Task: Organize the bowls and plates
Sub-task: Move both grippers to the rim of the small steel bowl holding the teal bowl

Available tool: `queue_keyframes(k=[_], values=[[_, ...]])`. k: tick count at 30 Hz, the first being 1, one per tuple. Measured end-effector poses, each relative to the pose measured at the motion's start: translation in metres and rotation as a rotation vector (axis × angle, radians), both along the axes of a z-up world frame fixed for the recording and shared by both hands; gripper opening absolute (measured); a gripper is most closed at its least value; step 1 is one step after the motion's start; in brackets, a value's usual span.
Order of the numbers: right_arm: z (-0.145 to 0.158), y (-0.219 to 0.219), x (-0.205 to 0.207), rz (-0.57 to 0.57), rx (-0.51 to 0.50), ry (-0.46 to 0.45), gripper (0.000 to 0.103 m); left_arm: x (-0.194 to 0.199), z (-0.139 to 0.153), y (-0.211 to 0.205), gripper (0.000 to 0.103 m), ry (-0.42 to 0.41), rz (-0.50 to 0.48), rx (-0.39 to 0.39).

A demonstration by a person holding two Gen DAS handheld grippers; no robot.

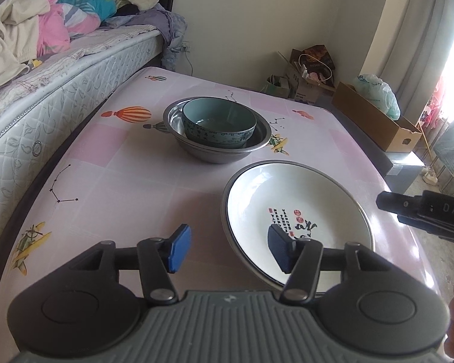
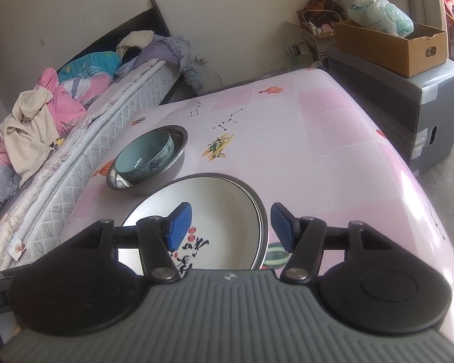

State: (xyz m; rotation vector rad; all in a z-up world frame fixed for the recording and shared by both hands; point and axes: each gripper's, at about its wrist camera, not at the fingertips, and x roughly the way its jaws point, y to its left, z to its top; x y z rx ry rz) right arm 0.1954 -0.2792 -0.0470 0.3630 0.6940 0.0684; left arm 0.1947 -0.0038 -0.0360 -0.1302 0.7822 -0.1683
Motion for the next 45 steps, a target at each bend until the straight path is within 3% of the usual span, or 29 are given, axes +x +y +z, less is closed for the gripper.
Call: queue_keyframes(k=[3,10,22,31,40,45], values=[[-0.003,-0.006,-0.020,-0.023,0.023,0.008,0.069,-0.007,0.001,0.002,0.068,0.008,0.008,-0.006],[-0.002,-0.008,-0.049,-0.027,0.033,0.027,0.071,-0.021,0.004,0.008,0.078,0.028,0.037,-0.013],[0.029,0.002,-0.046,0.050,0.016,-0.018,0.073,-0.019,0.015,0.043,0.080,-0.002,0.132,0.020],[0.057,0.011,0.015,0.124,0.051,-0.023,0.073,0.026,0.029,0.081,0.074,-0.049,0.235,0.060],[0.058,0.026,0.123,0.183,0.082,0.037,0.073,0.102,0.027,0.079,0.054,-0.013,0.183,-0.005],[0.040,0.032,0.188,0.182,0.097,0.103,0.063,0.144,0.020,0.073,0.047,0.019,0.158,-0.052]])
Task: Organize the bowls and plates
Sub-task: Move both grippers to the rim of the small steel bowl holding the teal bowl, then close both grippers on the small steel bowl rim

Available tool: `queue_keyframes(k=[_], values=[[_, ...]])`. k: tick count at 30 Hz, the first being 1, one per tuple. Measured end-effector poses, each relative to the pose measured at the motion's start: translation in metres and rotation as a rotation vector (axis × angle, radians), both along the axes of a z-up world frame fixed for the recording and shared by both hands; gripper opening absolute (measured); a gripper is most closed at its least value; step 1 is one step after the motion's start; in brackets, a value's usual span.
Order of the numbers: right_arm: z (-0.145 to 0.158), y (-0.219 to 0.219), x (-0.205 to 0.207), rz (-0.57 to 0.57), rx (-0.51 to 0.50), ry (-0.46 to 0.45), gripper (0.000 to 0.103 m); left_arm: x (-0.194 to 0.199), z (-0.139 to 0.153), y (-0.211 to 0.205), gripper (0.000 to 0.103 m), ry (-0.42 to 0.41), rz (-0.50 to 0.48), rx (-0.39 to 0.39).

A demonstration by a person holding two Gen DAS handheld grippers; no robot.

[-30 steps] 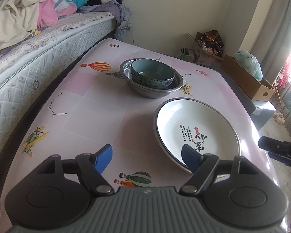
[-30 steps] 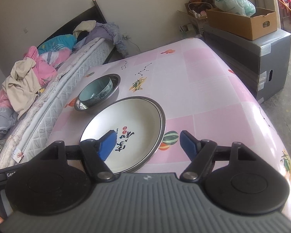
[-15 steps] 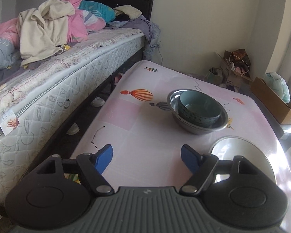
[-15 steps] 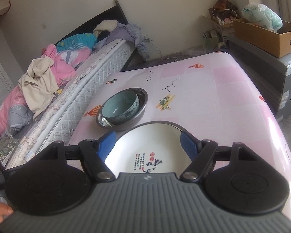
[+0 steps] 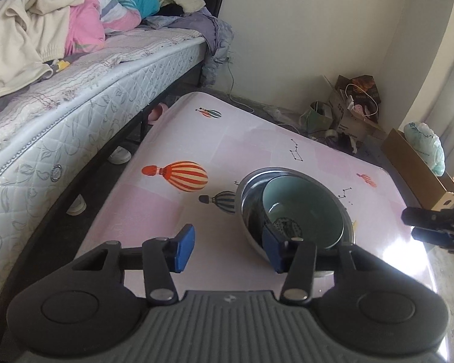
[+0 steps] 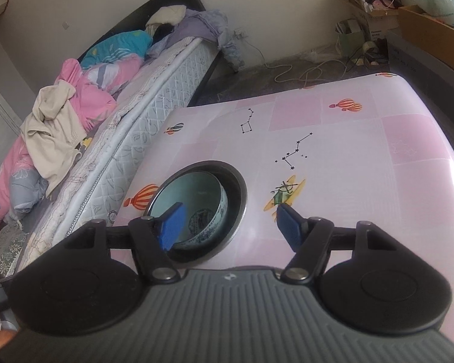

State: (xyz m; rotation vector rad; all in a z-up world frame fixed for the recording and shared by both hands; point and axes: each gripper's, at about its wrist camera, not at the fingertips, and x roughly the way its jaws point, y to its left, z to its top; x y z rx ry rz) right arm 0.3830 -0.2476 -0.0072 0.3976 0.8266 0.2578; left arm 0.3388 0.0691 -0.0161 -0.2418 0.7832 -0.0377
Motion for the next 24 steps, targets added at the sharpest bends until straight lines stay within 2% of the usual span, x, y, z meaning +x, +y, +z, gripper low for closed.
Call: queue_keyframes(k=[7,14,19,24], values=[[-0.032,0.012,0.053,0.015,-0.033,0.068,0.046,0.039,-0.019,0.000,0.031,0.086,0.004,-0.054],[-0.061,0.015,0.075,0.027,-0.042,0.112,0.031,0.060,-0.032,0.000,0.026,0.135,-0.013,-0.097],[-0.073,0.015,0.081,0.042,-0.024,0.127,0.026,0.069,-0.042,0.000,0.018,0.163,-0.008,-0.107],[-0.077,0.017,0.088,0.057,-0.008,0.127,0.025,0.075,-0.049,-0.003,0.014,0.178,-0.005,-0.113]])
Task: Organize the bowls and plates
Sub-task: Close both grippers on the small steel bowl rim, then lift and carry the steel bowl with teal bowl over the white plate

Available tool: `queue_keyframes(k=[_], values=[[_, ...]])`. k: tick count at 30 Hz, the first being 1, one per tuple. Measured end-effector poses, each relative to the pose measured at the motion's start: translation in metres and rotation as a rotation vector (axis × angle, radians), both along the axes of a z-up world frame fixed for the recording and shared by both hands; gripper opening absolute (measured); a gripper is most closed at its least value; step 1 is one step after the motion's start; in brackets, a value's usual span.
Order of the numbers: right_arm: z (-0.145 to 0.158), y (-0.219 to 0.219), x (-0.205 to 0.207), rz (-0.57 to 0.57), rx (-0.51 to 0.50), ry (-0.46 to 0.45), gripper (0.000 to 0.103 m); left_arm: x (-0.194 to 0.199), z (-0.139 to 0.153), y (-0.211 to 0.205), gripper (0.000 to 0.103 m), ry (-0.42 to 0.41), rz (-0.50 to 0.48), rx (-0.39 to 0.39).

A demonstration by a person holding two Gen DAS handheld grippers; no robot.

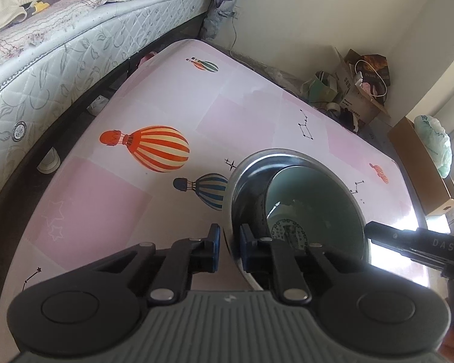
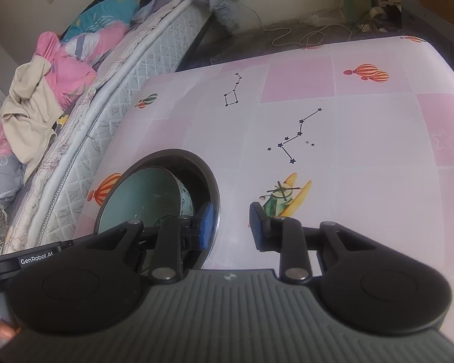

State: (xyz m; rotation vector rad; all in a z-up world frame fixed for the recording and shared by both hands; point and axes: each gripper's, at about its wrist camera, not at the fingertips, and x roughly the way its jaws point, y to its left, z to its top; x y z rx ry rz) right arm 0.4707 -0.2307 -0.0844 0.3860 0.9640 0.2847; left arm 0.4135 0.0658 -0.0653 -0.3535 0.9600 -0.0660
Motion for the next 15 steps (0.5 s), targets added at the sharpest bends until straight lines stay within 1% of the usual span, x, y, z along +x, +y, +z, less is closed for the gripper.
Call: queue_keyframes(k=[6,15], values=[[-0.007,0.003,0.010,0.012,0.029,0.013,0.019,0.004,-0.004,-0.004,0.012,-0.004,0.014,0.009],[-0.019,0.016,0.022,0.033,0.033,0.033,0.009,0.006,-0.008,-0.007,0.011,-0.016,0.042,0.020]])
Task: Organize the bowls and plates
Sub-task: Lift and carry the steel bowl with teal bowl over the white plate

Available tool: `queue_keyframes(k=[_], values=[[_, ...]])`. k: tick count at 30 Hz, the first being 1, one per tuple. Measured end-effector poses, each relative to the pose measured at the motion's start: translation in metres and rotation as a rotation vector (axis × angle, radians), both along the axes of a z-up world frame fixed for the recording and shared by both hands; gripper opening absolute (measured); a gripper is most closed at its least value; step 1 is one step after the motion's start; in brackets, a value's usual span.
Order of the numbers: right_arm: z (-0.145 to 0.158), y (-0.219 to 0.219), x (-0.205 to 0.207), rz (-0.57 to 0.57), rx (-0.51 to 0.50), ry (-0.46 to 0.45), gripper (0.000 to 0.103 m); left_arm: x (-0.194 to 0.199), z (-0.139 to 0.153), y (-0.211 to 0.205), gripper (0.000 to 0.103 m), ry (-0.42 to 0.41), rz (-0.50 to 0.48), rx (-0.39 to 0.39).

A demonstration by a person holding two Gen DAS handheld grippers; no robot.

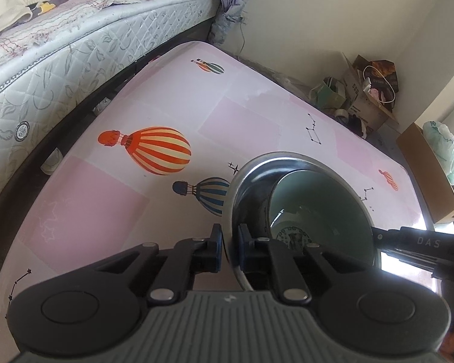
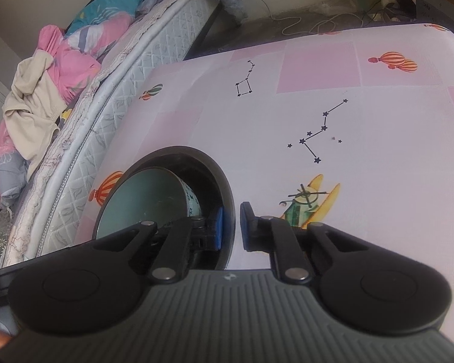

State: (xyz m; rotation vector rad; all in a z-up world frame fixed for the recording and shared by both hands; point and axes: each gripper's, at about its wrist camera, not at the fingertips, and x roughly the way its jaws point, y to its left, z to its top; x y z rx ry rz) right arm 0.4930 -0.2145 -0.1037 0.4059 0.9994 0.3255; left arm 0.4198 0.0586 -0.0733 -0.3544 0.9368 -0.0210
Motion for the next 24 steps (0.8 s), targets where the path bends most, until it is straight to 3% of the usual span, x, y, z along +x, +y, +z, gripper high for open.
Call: queue_keyframes(k=[11,24], values=[[0.005,0.011,-0.013,0.032,-0.090,-0.052,0.008,-0.005,0.004,-0.005,0.010,-0.028,0.019,0.036],[0.017,0.011,-0.022,0.048,-0.127,-0.094,0.008,-0.014,0.008,-0.008,0.010,-0.041,0.013,0.041]])
